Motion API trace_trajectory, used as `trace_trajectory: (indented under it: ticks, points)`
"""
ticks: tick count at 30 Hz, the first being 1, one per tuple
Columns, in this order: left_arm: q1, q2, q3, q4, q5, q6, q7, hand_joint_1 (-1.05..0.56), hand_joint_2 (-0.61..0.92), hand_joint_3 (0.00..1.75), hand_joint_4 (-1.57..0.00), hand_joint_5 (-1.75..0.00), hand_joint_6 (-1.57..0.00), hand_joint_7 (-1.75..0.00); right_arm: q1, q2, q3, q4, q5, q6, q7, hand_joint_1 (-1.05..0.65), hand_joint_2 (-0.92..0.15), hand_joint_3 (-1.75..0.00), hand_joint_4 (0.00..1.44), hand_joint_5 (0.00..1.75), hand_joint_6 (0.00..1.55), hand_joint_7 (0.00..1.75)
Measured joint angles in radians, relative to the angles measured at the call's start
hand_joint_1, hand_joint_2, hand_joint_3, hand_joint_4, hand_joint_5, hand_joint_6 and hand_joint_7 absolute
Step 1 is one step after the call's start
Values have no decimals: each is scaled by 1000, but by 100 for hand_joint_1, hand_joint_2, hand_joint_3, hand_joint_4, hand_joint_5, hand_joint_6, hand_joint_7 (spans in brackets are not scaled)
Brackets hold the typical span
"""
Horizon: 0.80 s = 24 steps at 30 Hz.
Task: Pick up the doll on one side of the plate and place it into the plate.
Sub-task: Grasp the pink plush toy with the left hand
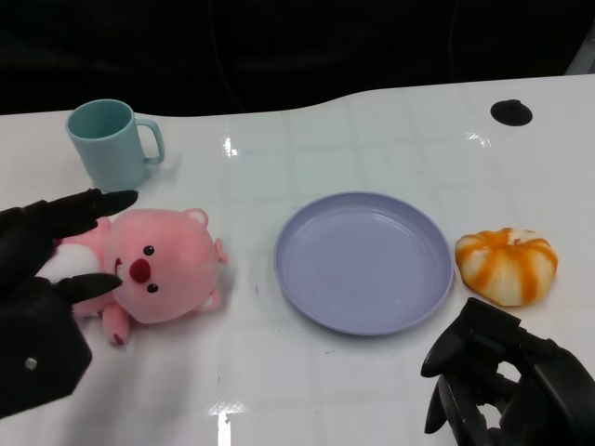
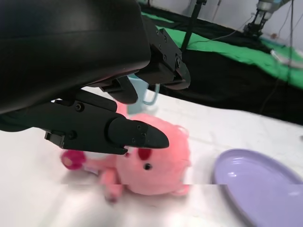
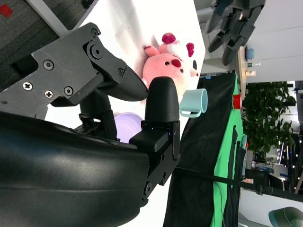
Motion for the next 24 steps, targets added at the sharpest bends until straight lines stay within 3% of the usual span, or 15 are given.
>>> trace_trajectory:
  ticks: [6, 11, 18, 24]
  points:
    - [-40, 78, -76, 1, 258, 40, 2, -73, 91, 0, 0, -28, -16, -1, 1, 0, 0, -2, 0, 1, -4, -23, -56, -121, 61, 173, 52, 154]
    - [-72, 91, -146, 6, 390, 110, -45, -75, 91, 0, 0, -21, -15, 0, 1, 0, 0, -4, 0, 2, -5, -23, -56, -120, 62, 173, 52, 153]
    - [-152, 90, -227, 94, 464, 156, -88, -76, 92, 0, 0, -20, -12, 0, 1, 0, 2, -5, -1, 4, -9, -23, -56, -121, 62, 173, 52, 153]
    - [-251, 70, -308, 259, 468, 144, -92, -77, 92, 0, -2, -20, -13, 0, 4, 0, 2, -11, 0, 6, -9, -23, -56, -121, 61, 174, 52, 154]
